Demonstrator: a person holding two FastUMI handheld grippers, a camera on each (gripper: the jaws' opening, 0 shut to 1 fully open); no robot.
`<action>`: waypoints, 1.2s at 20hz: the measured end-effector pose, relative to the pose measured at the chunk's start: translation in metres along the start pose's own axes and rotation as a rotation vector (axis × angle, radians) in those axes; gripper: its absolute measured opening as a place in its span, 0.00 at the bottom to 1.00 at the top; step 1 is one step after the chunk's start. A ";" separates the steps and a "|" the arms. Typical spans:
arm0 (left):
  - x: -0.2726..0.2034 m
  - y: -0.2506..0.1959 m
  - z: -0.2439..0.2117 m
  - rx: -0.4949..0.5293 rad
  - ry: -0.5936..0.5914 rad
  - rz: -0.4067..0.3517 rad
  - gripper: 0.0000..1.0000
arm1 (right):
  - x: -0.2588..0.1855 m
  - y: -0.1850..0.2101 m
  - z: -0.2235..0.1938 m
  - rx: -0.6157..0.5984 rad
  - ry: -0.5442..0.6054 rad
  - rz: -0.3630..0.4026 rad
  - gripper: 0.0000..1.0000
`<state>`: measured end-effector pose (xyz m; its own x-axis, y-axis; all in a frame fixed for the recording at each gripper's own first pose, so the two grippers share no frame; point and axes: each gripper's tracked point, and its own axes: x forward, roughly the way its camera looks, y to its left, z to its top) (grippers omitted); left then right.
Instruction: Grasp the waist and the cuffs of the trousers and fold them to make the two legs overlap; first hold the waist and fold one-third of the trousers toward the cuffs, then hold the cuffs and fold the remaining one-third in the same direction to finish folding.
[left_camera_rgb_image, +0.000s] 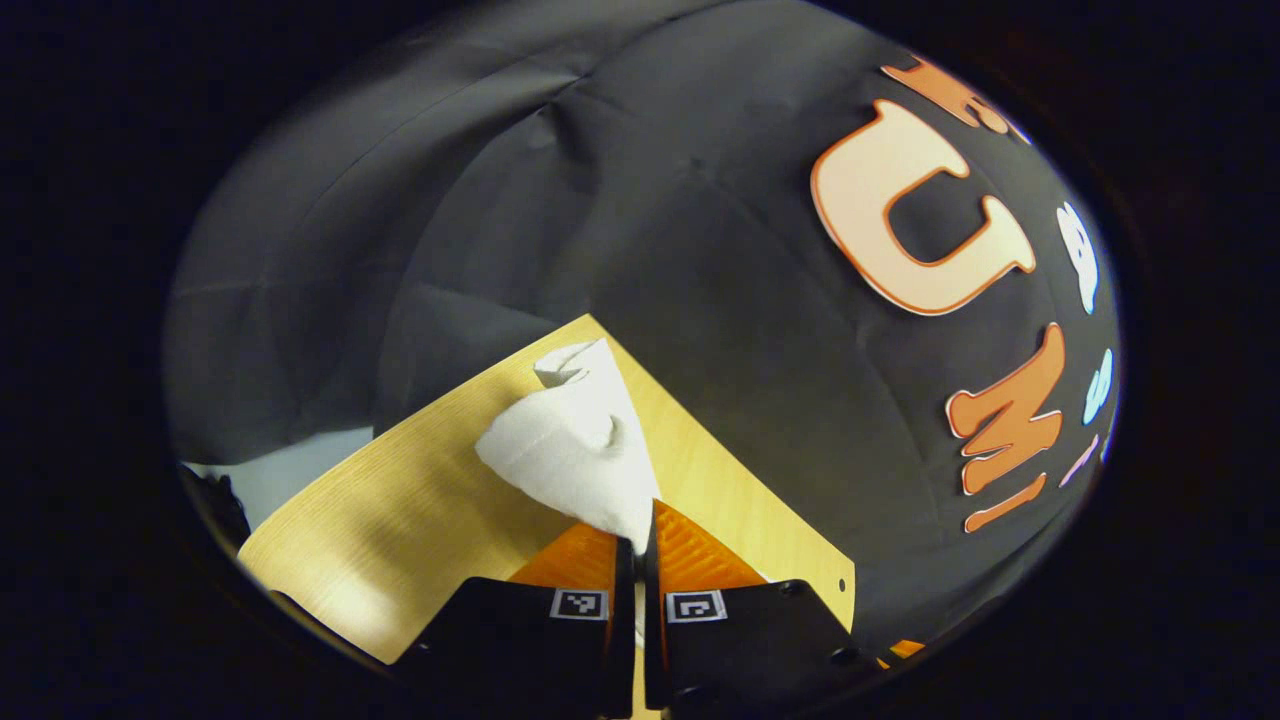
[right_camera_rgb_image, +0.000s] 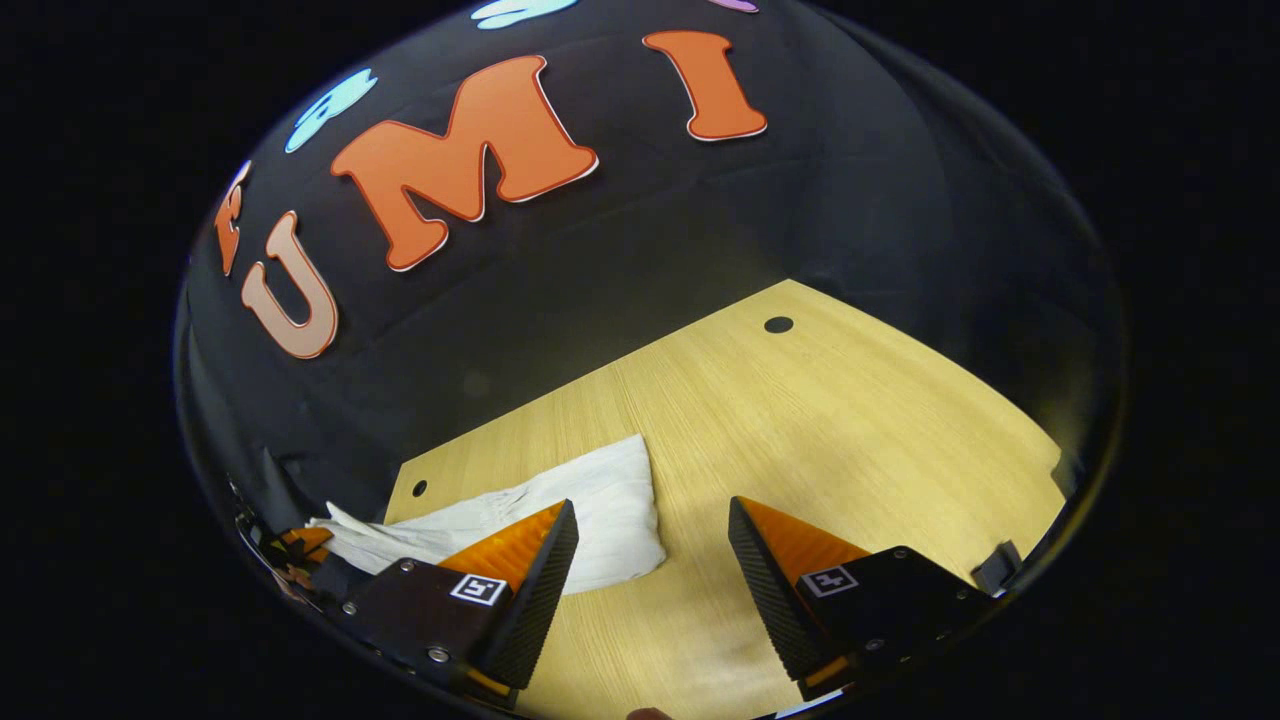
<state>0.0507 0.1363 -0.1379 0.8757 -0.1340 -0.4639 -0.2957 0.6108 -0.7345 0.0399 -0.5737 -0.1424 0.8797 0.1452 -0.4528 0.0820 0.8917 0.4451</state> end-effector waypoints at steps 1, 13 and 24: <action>-0.001 -0.015 0.001 0.032 -0.009 -0.004 0.05 | -0.001 -0.004 0.005 -0.005 -0.004 0.001 0.92; 0.031 -0.214 -0.060 0.306 -0.001 -0.099 0.07 | -0.018 -0.068 0.019 -0.002 0.016 0.045 0.93; 0.098 -0.336 -0.192 0.438 0.099 -0.095 0.05 | -0.017 -0.134 0.028 0.019 0.039 0.067 0.96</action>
<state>0.1621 -0.2319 -0.0321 0.8439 -0.2662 -0.4658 -0.0084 0.8616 -0.5075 0.0271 -0.7078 -0.1729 0.8645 0.2212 -0.4514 0.0328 0.8712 0.4898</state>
